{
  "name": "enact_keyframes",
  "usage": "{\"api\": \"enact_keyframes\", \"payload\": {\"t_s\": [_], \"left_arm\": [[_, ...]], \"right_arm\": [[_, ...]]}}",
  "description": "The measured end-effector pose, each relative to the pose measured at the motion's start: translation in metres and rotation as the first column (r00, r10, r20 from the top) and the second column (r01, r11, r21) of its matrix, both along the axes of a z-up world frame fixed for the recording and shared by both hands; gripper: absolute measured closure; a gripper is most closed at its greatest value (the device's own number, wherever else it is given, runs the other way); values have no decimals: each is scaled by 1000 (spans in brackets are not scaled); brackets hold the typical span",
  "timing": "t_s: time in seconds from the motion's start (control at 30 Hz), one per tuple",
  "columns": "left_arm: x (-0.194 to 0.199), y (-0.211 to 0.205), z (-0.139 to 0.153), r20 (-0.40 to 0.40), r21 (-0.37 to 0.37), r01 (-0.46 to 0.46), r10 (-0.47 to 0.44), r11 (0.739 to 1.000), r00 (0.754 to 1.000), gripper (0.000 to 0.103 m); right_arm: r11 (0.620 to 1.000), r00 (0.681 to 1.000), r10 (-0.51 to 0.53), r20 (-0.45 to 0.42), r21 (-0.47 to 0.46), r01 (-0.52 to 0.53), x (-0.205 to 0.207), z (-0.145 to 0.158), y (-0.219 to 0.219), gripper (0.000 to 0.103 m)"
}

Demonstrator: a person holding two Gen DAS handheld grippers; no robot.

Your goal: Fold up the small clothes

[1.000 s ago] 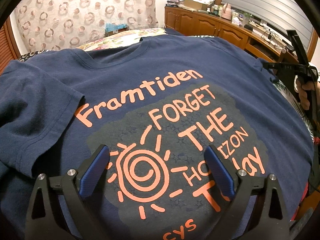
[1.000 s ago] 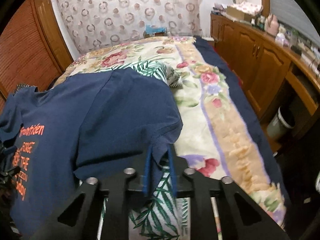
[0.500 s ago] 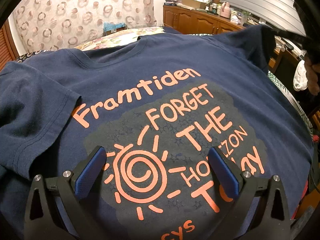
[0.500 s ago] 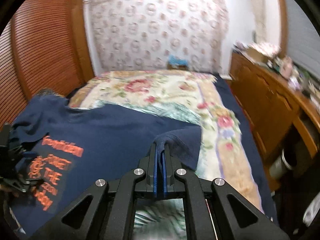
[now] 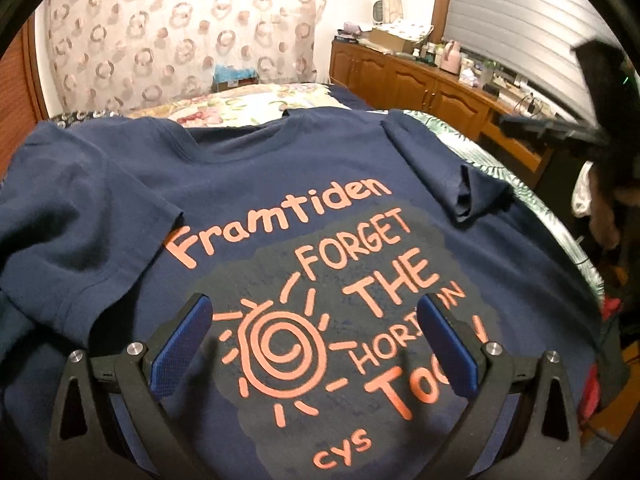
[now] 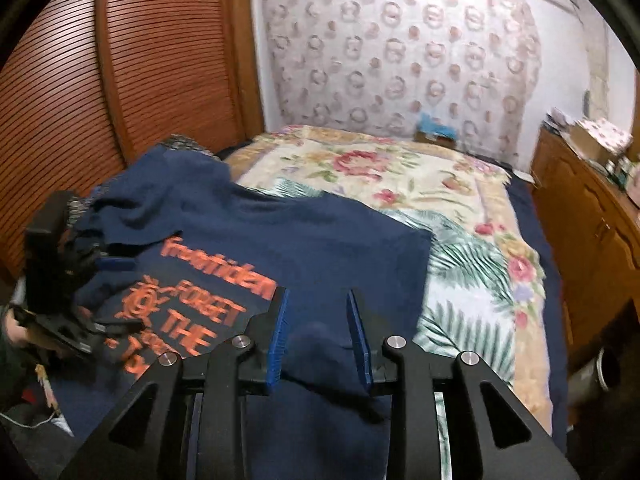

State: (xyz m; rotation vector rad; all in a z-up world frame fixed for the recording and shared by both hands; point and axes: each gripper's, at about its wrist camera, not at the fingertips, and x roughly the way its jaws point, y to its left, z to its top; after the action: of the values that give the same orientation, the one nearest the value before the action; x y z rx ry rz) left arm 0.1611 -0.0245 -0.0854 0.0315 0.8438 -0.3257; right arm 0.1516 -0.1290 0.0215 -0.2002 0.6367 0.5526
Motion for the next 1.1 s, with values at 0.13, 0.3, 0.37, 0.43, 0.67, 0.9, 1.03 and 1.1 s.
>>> {"api": "enact_keyframes", "payload": {"t_s": [0.13, 0.3, 0.37, 0.43, 0.67, 0.9, 1.03, 1.1], "left_arm": [[0, 4, 3, -22, -25, -12, 11, 1000, 1000, 1], [-7, 6, 7, -15, -72, -8, 7, 997, 1000, 1], [-10, 7, 9, -4, -80, -5, 4, 997, 1000, 1], [-12, 6, 11, 0, -82, -6, 6, 997, 1000, 1], [-22, 10, 23, 42, -79, -28, 31, 997, 999, 1], [-32, 8, 29, 81, -48, -37, 40, 998, 996, 1], [-33, 10, 27, 83, -56, -43, 48, 997, 995, 1], [-33, 14, 26, 82, -66, -50, 55, 997, 995, 1]], "right_arm": [[997, 996, -74, -42, -18, 73, 6, -8, -14, 73], [996, 987, -93, -130, -11, 93, 17, -21, -4, 73], [995, 981, -104, -164, -4, 104, 31, -20, 1, 73], [994, 978, -107, -180, -4, 108, 46, -20, 8, 73], [990, 963, -141, -229, -13, 142, 61, -17, 14, 72], [995, 968, -103, -230, -26, 100, 82, -22, 32, 83], [999, 980, -35, -196, -12, 33, 84, -12, 55, 92], [1000, 983, 4, -181, -2, -4, 82, -7, 68, 92]]}}
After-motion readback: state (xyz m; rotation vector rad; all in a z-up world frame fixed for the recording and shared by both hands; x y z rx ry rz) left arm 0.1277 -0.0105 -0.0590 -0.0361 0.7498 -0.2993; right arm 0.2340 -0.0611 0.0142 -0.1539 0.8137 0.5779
